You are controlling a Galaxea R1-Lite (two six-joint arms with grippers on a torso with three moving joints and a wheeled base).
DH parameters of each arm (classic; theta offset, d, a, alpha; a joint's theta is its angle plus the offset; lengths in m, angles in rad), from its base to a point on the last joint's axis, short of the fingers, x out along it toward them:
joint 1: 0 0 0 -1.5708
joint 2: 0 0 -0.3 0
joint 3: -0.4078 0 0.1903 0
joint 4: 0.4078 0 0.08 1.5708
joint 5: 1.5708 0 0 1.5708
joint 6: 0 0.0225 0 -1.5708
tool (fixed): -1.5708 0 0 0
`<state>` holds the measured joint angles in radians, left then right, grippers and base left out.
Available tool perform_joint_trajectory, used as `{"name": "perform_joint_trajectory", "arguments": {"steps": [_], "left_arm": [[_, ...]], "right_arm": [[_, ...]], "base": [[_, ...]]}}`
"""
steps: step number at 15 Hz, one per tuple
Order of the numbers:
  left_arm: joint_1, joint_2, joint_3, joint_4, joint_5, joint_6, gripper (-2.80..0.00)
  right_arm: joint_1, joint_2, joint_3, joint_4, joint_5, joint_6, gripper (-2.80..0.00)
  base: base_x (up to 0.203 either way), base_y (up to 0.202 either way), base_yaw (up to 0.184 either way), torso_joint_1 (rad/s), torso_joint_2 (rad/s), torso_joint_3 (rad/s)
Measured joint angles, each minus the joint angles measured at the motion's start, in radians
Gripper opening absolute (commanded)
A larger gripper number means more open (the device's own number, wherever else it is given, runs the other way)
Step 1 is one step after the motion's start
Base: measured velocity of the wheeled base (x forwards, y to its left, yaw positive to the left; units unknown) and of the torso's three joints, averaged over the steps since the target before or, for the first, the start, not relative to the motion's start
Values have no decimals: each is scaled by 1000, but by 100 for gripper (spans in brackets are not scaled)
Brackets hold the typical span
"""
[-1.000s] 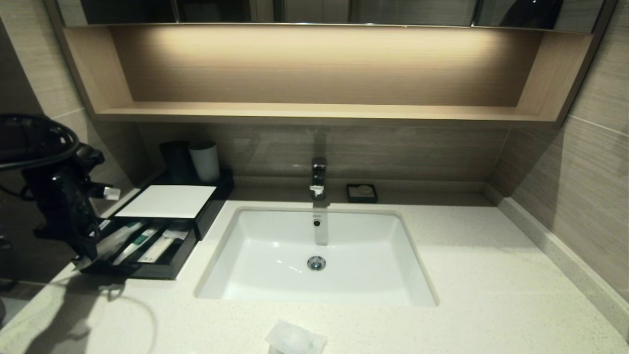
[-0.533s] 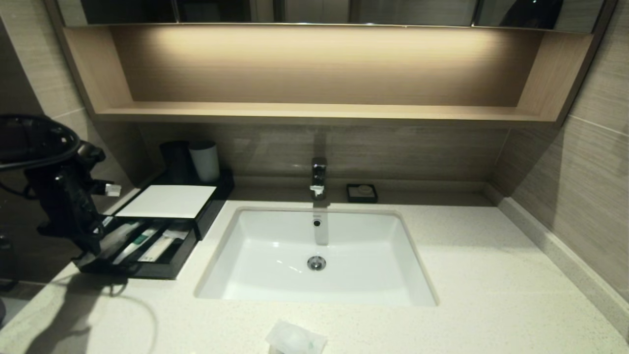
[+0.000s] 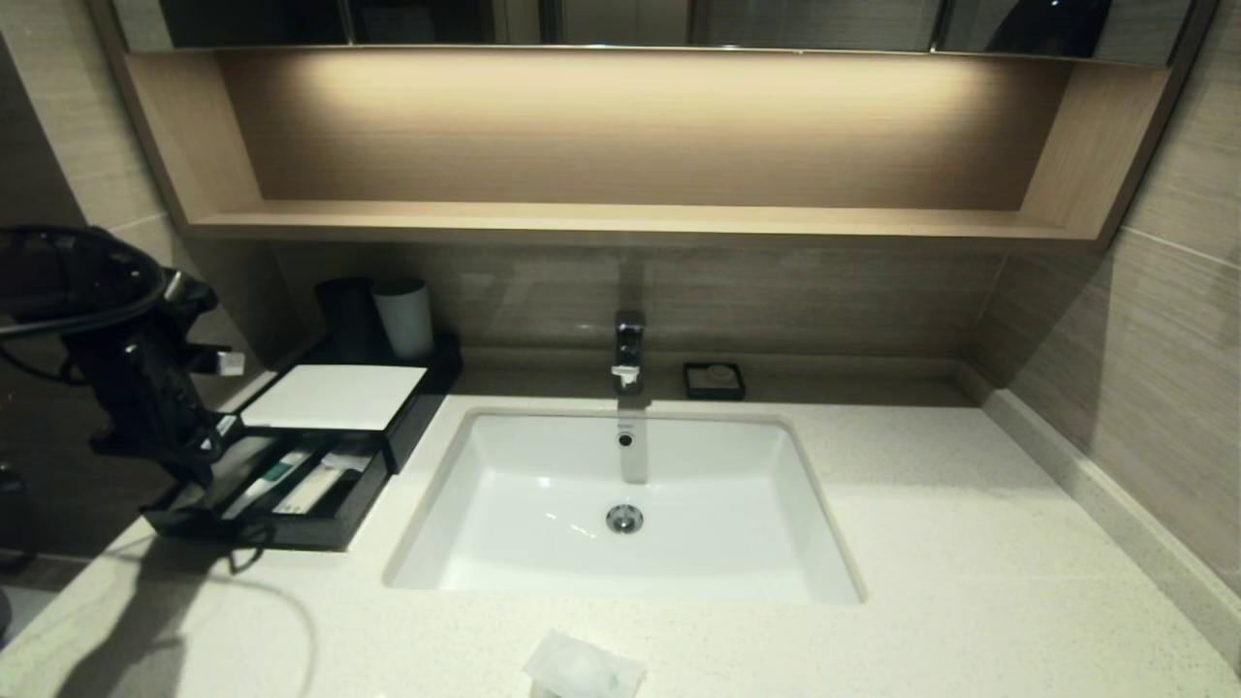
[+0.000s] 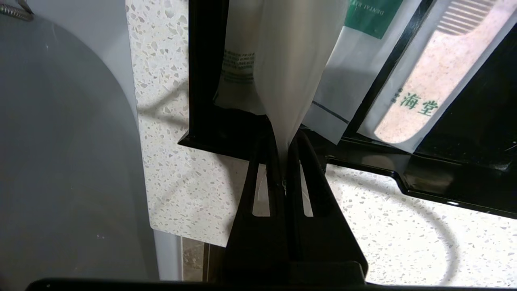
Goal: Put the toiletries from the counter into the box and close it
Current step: Place the bathroom toiletry into the drawer
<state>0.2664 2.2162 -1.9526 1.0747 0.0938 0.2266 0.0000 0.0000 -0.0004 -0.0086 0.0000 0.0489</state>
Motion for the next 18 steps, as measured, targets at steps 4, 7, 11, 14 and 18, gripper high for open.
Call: {"name": "perform_joint_trajectory", "arguments": {"steps": [4,7,11,14,18], "left_arm": [[-3,2,0,-2,-5,2,-280],[-3,5,0,-2,-14,2,-280],[-7,11,0,-4,-19,2,-280],[-9,20,0,-15,-20,2,-280],[-9,30,0,-27,-21,2,-280]], "right_arm": [[0,0,0,0,0,0,-280],[0,0,0,0,0,0,-280],[0,0,0,0,0,0,-280],[0,0,0,0,0,0,-280],[0,0,0,0,0,0,-280]], "base": [[0,0,0,0,0,0],[0,0,0,0,0,0],[0,0,0,0,0,0],[0,0,0,0,0,0],[0,0,0,0,0,0]]}}
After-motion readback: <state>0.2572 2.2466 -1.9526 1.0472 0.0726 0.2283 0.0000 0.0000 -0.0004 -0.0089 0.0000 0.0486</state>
